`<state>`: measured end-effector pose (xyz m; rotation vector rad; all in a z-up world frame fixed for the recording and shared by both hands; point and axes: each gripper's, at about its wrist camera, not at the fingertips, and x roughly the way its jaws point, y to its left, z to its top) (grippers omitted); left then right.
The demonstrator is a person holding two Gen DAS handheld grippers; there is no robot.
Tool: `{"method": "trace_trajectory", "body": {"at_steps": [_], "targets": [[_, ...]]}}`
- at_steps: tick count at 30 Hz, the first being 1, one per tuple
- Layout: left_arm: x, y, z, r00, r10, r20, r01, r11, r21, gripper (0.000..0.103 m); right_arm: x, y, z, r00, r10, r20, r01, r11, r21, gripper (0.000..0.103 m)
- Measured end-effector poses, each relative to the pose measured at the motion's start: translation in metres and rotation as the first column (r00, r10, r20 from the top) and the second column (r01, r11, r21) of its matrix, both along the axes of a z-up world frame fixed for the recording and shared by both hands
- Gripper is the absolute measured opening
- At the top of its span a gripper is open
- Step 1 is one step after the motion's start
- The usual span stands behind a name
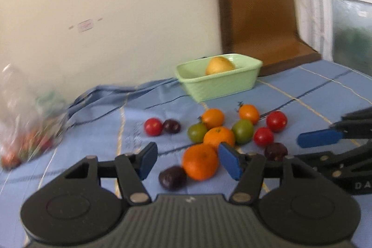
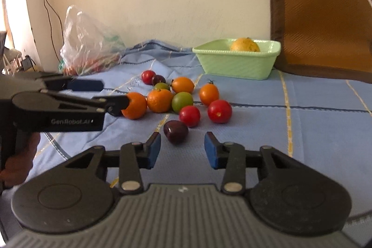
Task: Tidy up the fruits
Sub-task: 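Grasp a mandarin with the left tool while the right tool grasps a dark plum, then carry the mandarin and plum into the green basket and open both tools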
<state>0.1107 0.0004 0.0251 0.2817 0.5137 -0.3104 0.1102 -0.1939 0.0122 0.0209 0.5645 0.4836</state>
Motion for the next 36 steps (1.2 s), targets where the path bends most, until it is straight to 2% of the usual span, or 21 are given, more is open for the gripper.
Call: {"method": "trace_trajectory", "body": {"at_steps": [4,9,12,13,14,19,22,23,25,27,28,31,36], "targets": [[0.011,0.001,-0.005,0.995,-0.096,-0.038,0.097,0.995,0.026,0.048,0.008,0.004,-0.002,0.999,0.040,-0.019,-0.041,0.999,-0.013,0.044],[0.022,0.003,-0.010,0.984,-0.148,-0.095,0.152,0.988,0.032,0.049,0.012,0.010,-0.003,0.996,0.086,-0.034,-0.087,0.996,-0.021,0.044],[0.022,0.003,-0.011,0.975,-0.181,-0.127,0.184,0.983,0.007,0.038,0.014,0.013,-0.003,0.995,0.094,-0.032,-0.094,0.995,-0.018,0.037],[0.020,0.003,-0.012,0.977,-0.179,-0.120,0.182,0.983,0.014,0.038,0.014,0.013,-0.004,0.996,0.088,-0.027,-0.089,0.996,-0.024,0.030],[0.018,0.002,-0.012,0.977,-0.179,-0.114,0.183,0.983,0.020,0.038,0.014,0.013,-0.004,0.996,0.083,-0.023,-0.084,0.996,-0.030,0.029],[0.013,0.008,-0.008,0.976,-0.169,-0.141,0.165,0.986,-0.036,0.038,0.008,0.007,-0.003,0.995,0.097,-0.019,-0.097,0.995,-0.023,0.028],[0.006,0.005,-0.005,0.962,-0.209,-0.174,0.198,0.977,-0.078,0.039,0.005,0.007,-0.002,0.994,0.109,-0.019,-0.110,0.994,-0.023,0.028],[0.001,0.001,-0.006,0.961,-0.221,-0.167,0.213,0.975,-0.066,0.039,0.003,0.006,-0.001,0.993,0.115,-0.015,-0.116,0.993,-0.024,0.028],[-0.005,-0.009,-0.011,0.967,-0.214,-0.137,0.217,0.976,0.004,0.041,-0.002,0.005,0.000,0.992,0.128,0.002,-0.128,0.991,-0.035,0.028],[-0.001,-0.013,-0.017,0.971,-0.186,-0.151,0.194,0.980,0.039,0.042,-0.005,0.005,0.000,0.992,0.126,0.016,-0.125,0.990,-0.059,0.028],[0.003,-0.012,-0.019,0.971,-0.171,-0.166,0.180,0.983,0.041,0.044,-0.005,0.004,-0.002,0.992,0.122,0.013,-0.121,0.990,-0.068,0.028],[0.008,-0.007,-0.017,0.970,-0.154,-0.188,0.156,0.988,-0.006,0.039,-0.003,0.001,-0.003,0.993,0.115,0.002,-0.115,0.992,-0.052,0.028],[-0.001,-0.012,-0.007,0.973,-0.163,-0.165,0.161,0.987,-0.026,0.038,-0.006,0.001,-0.001,0.992,0.125,0.036,-0.123,0.991,-0.052,0.028]]}}
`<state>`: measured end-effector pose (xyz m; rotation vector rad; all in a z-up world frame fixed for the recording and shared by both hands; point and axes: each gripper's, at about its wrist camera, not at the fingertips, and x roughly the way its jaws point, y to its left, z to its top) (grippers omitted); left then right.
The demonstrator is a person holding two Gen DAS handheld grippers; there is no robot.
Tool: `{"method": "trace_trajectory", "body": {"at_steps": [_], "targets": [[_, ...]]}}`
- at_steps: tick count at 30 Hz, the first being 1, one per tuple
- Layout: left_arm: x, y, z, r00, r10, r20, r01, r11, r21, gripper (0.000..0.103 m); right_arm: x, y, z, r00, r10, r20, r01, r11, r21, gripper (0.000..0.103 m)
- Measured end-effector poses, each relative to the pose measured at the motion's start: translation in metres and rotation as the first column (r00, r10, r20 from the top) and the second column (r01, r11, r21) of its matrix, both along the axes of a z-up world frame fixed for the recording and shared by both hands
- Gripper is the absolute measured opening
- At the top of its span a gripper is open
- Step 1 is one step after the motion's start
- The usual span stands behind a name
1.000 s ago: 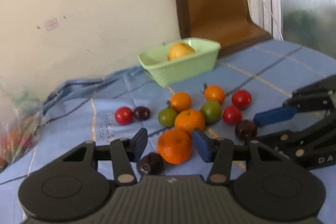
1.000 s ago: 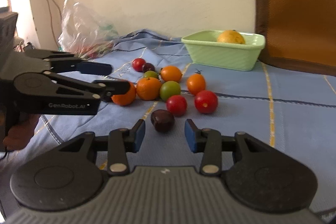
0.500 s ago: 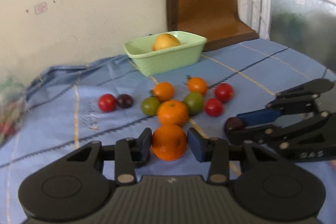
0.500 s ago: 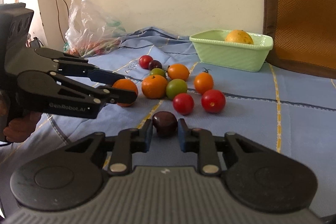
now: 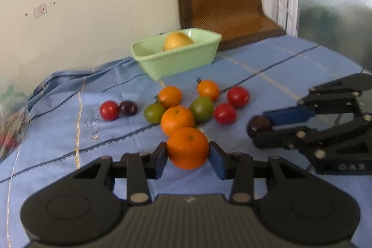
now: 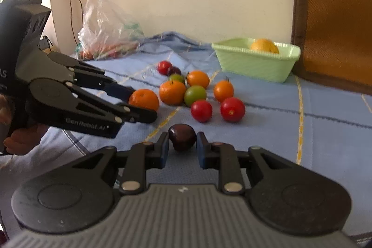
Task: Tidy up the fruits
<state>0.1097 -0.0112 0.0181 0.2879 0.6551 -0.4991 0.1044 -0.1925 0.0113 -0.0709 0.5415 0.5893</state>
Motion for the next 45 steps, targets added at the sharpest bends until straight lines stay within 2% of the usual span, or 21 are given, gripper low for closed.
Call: {"method": "trace_trajectory", "body": {"at_steps": [5,9,11,15,18,23,26,29,33,39,42,45], "targets": [[0.024,-0.009,0.033,0.999,0.027,0.026,-0.024,0.996,-0.083,0.038,0.015,-0.014,0.021,0.995,-0.047,0.092,0.043,0.998,0.047,0.028],[0.077,-0.026,0.055,0.995,0.086,0.042,-0.080,0.988,-0.134,0.039,0.054,-0.030,0.041,0.976,-0.116,0.185,0.105,0.992,0.072,0.028],[0.108,-0.037,0.058,0.993,0.115,0.037,-0.109,0.983,-0.148,0.039,0.085,-0.039,0.048,0.968,-0.162,0.194,0.146,0.985,0.092,0.028],[0.163,-0.056,0.053,0.987,0.162,0.000,-0.160,0.977,-0.142,0.039,0.140,-0.048,0.047,0.963,-0.218,0.158,0.201,0.973,0.117,0.028],[0.189,-0.066,0.040,0.984,0.177,-0.030,-0.179,0.978,-0.105,0.039,0.169,-0.050,0.040,0.964,-0.227,0.137,0.214,0.971,0.103,0.028],[0.207,-0.069,0.022,0.976,0.208,-0.063,-0.212,0.975,-0.065,0.040,0.184,-0.045,0.024,0.968,-0.212,0.134,0.205,0.977,0.059,0.029],[0.211,-0.065,0.015,0.972,0.224,-0.073,-0.228,0.972,-0.053,0.040,0.188,-0.047,0.017,0.970,-0.218,0.111,0.211,0.975,0.067,0.030],[0.207,-0.062,0.019,0.972,0.229,-0.060,-0.233,0.970,-0.065,0.045,0.189,-0.047,0.016,0.969,-0.220,0.113,0.214,0.975,0.063,0.035],[0.188,-0.048,0.044,0.972,0.231,-0.029,-0.233,0.966,-0.112,0.046,0.180,-0.050,0.024,0.959,-0.243,0.147,0.232,0.969,0.086,0.042],[0.108,0.013,0.086,0.966,0.255,0.034,-0.238,0.937,-0.257,0.046,0.129,-0.059,0.047,0.958,-0.232,0.169,0.206,0.966,0.158,0.041],[0.062,0.046,0.082,0.953,0.299,0.049,-0.275,0.922,-0.272,0.046,0.090,-0.059,0.046,0.969,-0.189,0.158,0.161,0.972,0.171,0.041],[0.020,0.075,0.063,0.935,0.353,0.038,-0.332,0.907,-0.259,0.046,0.052,-0.052,0.036,0.982,-0.141,0.124,0.119,0.979,0.168,0.040]]}}
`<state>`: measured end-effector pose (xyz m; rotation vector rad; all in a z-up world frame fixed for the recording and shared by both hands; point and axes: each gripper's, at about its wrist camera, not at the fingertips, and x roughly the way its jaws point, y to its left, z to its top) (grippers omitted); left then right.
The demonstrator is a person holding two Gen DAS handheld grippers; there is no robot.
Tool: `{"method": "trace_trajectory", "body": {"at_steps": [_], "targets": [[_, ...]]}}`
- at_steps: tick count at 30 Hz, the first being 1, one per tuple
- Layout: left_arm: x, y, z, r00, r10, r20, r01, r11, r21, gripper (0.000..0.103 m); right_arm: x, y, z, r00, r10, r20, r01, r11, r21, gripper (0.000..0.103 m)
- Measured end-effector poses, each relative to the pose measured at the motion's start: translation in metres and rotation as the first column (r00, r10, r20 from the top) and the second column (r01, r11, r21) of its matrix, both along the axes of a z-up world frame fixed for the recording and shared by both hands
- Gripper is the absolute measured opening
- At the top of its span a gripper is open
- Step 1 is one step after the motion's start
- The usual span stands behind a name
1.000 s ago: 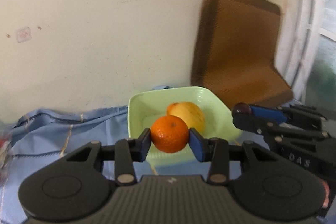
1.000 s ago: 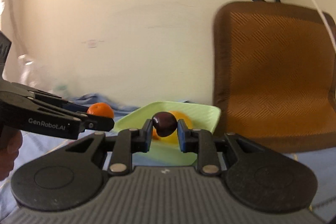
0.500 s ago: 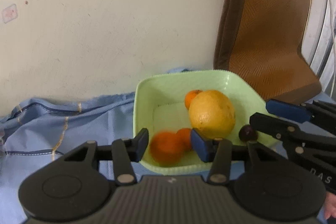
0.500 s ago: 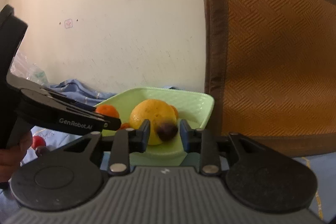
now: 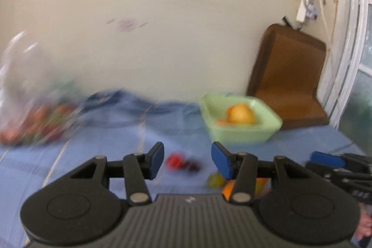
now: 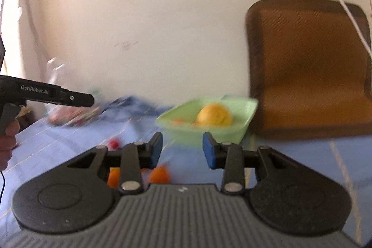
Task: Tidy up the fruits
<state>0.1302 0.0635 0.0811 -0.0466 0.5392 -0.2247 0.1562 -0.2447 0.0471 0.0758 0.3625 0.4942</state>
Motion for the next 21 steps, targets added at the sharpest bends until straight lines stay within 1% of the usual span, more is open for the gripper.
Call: {"method": "trace_trajectory", "body": {"at_steps": [2,4,8,10,13,16,18,19,21], "targets": [[-0.020,0.013,-0.016,1.000,0.024,-0.019,-0.024,1.000,0.007,0.046,-0.024,0.007,-0.009,0.999,0.035,-0.029,-0.034,0.999,0.004,0.040],[-0.038,0.017,-0.032,0.999,0.022,-0.045,-0.022,1.000,0.005,0.046,-0.044,0.018,-0.017,0.996,0.070,-0.047,-0.070,0.998,0.003,0.040],[-0.060,0.009,-0.053,0.997,0.016,-0.076,-0.014,1.000,0.018,0.046,-0.071,0.038,-0.028,0.992,0.103,-0.072,-0.104,0.994,-0.020,0.040],[-0.065,0.002,-0.061,0.997,0.019,-0.077,-0.016,0.999,0.038,0.046,-0.074,0.045,-0.032,0.990,0.107,-0.097,-0.109,0.994,-0.021,0.040],[-0.067,-0.006,-0.069,0.995,0.031,-0.092,-0.026,0.998,0.055,0.046,-0.072,0.049,-0.040,0.986,0.086,-0.140,-0.091,0.995,-0.032,0.040],[-0.067,-0.011,-0.077,0.991,0.062,-0.115,-0.055,0.997,0.062,0.047,-0.072,0.045,-0.043,0.982,0.051,-0.184,-0.053,0.999,-0.009,0.040],[-0.071,-0.016,-0.079,0.992,0.081,-0.094,-0.072,0.993,0.097,0.048,-0.070,0.038,-0.046,0.976,0.026,-0.216,-0.023,1.000,0.017,0.039],[-0.072,-0.017,-0.079,0.992,0.089,-0.089,-0.079,0.991,0.109,0.049,-0.070,0.034,-0.046,0.976,0.018,-0.219,-0.009,0.999,0.039,0.039],[-0.072,-0.019,-0.080,0.992,0.096,-0.081,-0.085,0.988,0.129,0.049,-0.075,0.034,-0.047,0.977,0.006,-0.215,0.002,0.999,0.037,0.039]]}}
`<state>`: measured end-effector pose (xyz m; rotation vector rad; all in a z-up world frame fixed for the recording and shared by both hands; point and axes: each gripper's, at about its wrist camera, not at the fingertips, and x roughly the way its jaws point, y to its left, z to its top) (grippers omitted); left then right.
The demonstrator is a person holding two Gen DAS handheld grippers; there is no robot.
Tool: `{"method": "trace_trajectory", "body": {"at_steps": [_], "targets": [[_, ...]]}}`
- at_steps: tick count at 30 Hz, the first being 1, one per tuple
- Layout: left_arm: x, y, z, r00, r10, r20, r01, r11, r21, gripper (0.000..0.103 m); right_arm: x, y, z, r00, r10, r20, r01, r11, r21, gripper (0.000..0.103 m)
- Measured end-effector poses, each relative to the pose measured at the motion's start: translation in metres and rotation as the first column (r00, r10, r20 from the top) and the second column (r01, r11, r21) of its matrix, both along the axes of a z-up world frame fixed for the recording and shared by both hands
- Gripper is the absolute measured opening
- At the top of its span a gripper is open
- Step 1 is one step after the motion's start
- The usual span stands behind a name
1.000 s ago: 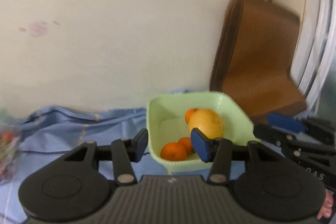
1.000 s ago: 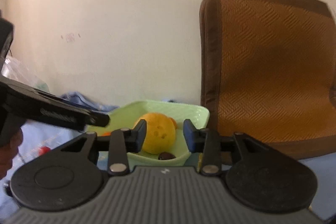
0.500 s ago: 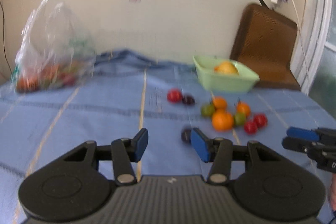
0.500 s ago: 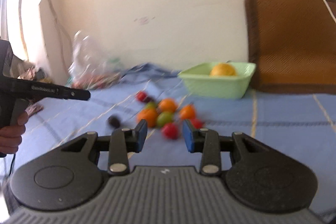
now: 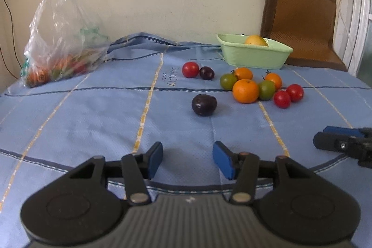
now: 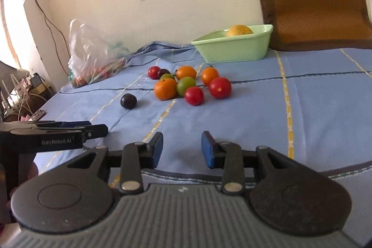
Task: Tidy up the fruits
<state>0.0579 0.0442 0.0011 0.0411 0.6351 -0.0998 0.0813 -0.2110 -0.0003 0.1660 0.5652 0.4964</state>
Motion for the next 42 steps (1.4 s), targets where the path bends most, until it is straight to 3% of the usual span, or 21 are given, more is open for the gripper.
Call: {"method": "trace_trajectory", "body": {"at_steps": [6,16,42], "targets": [[-0.0011,-0.0050,-0.0003,1.000,0.000,0.015,0.000,0.999,0.040,0.049,0.0004,0.0029,0.0002,1.000,-0.005,0.008,0.005,1.000,-0.014,0.039],[-0.0006,-0.0048,-0.0003,1.000,0.002,0.016,-0.002,0.999,0.042,0.051,0.0011,0.0028,0.0002,1.000,-0.005,0.008,0.005,1.000,-0.012,0.039],[0.0013,0.0028,0.0007,1.000,0.014,0.018,-0.014,1.000,-0.018,0.055,0.0004,-0.0010,0.0014,1.000,-0.020,0.016,0.020,1.000,0.002,0.040]]}}
